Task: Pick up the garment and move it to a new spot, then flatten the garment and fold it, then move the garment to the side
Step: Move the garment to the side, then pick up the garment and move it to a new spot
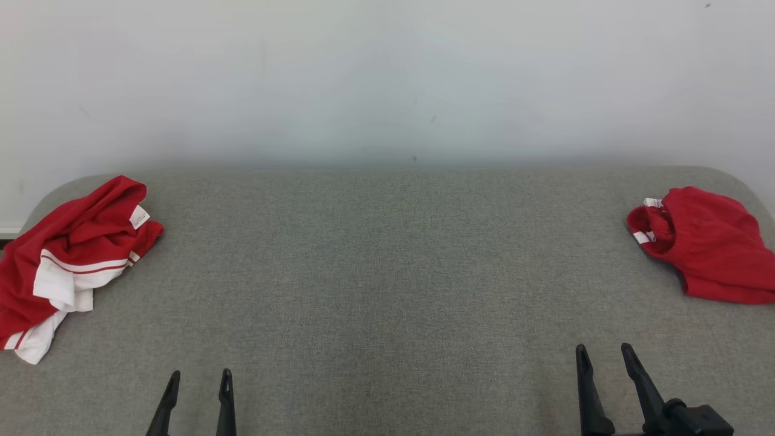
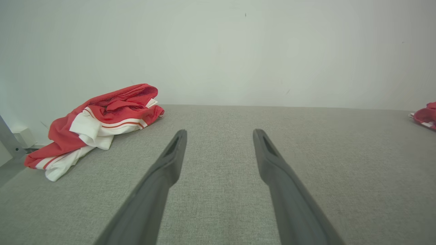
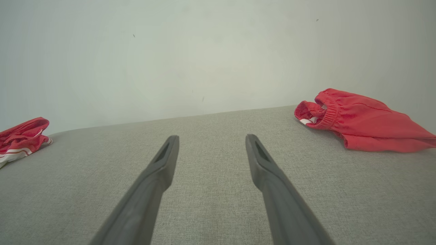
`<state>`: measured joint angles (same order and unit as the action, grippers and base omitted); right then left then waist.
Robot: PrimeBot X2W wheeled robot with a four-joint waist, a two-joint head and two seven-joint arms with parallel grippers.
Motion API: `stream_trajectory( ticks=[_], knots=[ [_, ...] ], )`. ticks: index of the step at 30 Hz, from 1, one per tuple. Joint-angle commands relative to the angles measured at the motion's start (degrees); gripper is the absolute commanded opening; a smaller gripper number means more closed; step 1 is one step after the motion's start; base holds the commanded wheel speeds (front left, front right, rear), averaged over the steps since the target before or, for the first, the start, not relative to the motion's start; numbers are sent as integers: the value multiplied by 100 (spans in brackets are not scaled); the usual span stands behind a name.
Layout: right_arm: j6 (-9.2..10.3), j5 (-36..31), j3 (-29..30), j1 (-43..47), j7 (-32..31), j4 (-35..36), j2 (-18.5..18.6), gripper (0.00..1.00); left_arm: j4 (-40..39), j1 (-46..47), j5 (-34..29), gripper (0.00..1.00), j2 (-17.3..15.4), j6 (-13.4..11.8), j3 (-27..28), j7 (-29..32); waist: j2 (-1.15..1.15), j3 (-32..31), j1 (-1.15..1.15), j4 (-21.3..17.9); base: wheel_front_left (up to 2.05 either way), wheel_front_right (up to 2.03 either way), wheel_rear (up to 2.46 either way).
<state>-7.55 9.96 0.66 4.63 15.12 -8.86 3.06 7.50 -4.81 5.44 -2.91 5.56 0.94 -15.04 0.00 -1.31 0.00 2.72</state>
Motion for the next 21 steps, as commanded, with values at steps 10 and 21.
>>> stream_trajectory(
  ticks=[10, 21],
  knots=[
    [10, -76, -15, 46, 2, -78, -24, 100, 222, -14, -201, 100, 5, 8, -19, -19, 0, 17, 0, -33, 0, 0, 0],
    [10, -38, 55, 84, 2, -136, -23, 100, 205, -60, -169, 100, 5, -21, 11, -19, 0, 20, 0, -17, 0, 0, 0]
  ],
)
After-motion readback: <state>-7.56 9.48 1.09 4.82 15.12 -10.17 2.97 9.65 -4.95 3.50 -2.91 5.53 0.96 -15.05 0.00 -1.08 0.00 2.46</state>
